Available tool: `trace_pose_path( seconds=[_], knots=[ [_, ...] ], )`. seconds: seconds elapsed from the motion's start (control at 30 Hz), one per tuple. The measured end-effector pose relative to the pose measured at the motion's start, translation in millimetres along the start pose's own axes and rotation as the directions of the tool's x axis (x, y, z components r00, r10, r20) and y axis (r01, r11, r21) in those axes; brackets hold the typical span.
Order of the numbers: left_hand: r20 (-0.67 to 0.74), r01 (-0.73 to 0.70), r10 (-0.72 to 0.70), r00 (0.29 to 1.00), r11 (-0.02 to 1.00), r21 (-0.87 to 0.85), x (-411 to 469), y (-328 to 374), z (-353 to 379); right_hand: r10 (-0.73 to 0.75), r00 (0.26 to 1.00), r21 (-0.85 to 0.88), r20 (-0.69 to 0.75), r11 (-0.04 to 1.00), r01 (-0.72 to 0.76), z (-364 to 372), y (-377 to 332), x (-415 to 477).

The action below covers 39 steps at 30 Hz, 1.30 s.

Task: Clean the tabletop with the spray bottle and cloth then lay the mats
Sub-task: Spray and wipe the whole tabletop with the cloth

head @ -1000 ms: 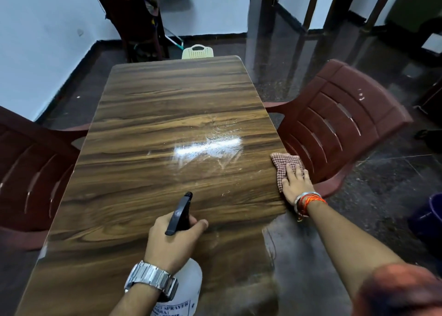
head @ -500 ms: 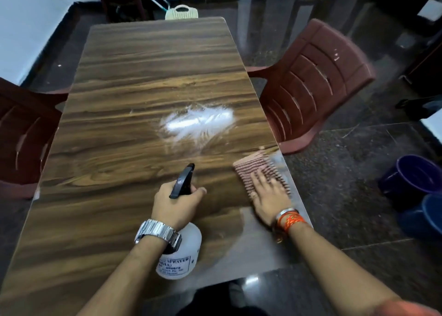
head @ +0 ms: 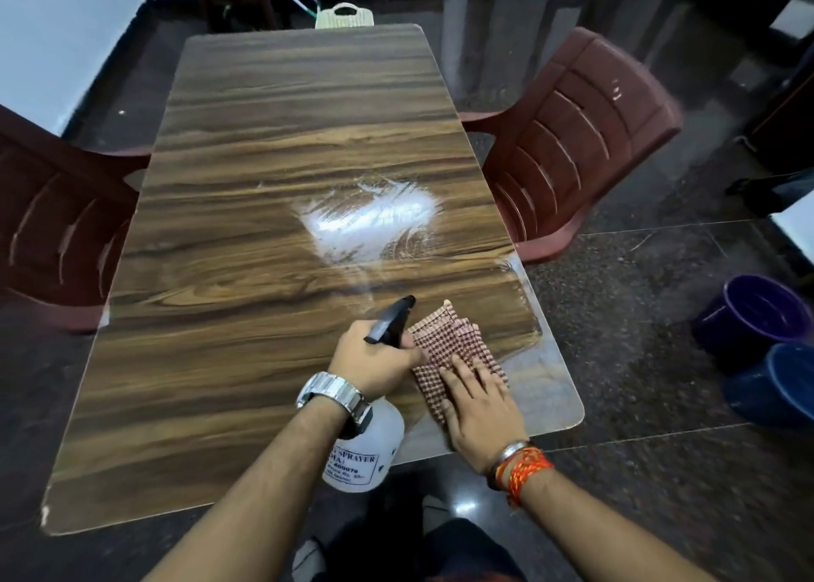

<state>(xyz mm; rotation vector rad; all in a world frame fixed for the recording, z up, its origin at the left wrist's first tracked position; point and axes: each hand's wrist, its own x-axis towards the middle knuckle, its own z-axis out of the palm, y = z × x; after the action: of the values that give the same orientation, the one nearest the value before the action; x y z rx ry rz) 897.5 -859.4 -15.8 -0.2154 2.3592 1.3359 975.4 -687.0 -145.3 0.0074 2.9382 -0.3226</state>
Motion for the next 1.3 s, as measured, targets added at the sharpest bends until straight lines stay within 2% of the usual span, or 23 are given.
trace_pose_path(
  seconds=[0.07,0.17,0.23,0.37,0.5,0.67,0.73,0.8,0.9,0.97,1.03,1.1,1.13,1.23,1.3],
  knots=[
    [0.006,0.011,-0.011,1.0,1.0,0.027,-2,-5,-1,0.031,0.999,0.049,0.004,0.998,-0.032,0,-16,10],
    [-0.034,0.029,-0.027,0.999,0.998,0.049,-12,-15,-11,-0.079,0.996,0.013,0.031,0.997,0.079,9,-33,24],
    [-0.029,0.013,-0.01,1.0,0.996,0.085,-19,-19,-22,-0.058,0.998,0.021,0.035,0.998,0.057,7,-28,34],
    [-0.036,0.018,-0.015,0.999,0.996,0.09,-19,-25,-42,0.07,0.997,0.027,0.037,0.997,-0.071,-11,10,75],
    [-0.079,0.019,-0.013,0.997,0.996,0.086,-9,-29,-41,0.319,0.948,0.037,0.019,0.947,-0.32,-29,64,135],
    [-0.1,0.04,-0.036,0.994,0.998,0.04,1,-37,-33,0.371,0.928,0.082,0.021,0.925,-0.372,-36,83,165],
    [-0.089,0.042,-0.039,0.995,0.999,0.035,2,-40,-30,0.336,0.942,0.054,0.021,0.94,-0.337,-36,70,159],
    [-0.076,0.033,-0.031,0.997,0.999,0.035,1,-43,-29,0.242,0.97,0.018,0.01,0.97,-0.243,-30,46,134],
    [-0.054,0.011,-0.008,0.999,0.999,0.046,-2,-45,-29,0.003,0.999,0.058,0.036,0.998,-0.006,-8,-8,59],
    [-0.032,-0.014,0.017,0.999,0.998,0.068,-5,-43,-31,-0.147,0.989,0.041,0.03,0.988,0.146,11,-41,1],
    [-0.005,-0.037,0.038,0.999,0.995,0.092,-9,-44,-36,-0.163,0.986,0.045,0.021,0.986,0.162,19,-37,-29],
    [0.017,-0.052,0.051,0.999,0.994,0.096,-13,-49,-44,-0.034,0.999,0.019,0.003,0.999,0.034,17,-2,-34],
    [0.029,-0.063,0.061,0.998,0.993,0.097,-16,-52,-49,0.089,0.996,0.012,-0.025,0.996,-0.089,15,21,-33],
    [0.043,-0.096,0.093,0.995,0.991,0.098,-23,-61,-65,0.468,0.883,0.077,-0.046,0.883,-0.464,3,70,-23],
    [0.037,-0.1,0.097,0.995,0.99,0.104,-26,-70,-77,0.571,0.821,0.136,-0.02,0.815,-0.564,-3,69,-15]
  ],
)
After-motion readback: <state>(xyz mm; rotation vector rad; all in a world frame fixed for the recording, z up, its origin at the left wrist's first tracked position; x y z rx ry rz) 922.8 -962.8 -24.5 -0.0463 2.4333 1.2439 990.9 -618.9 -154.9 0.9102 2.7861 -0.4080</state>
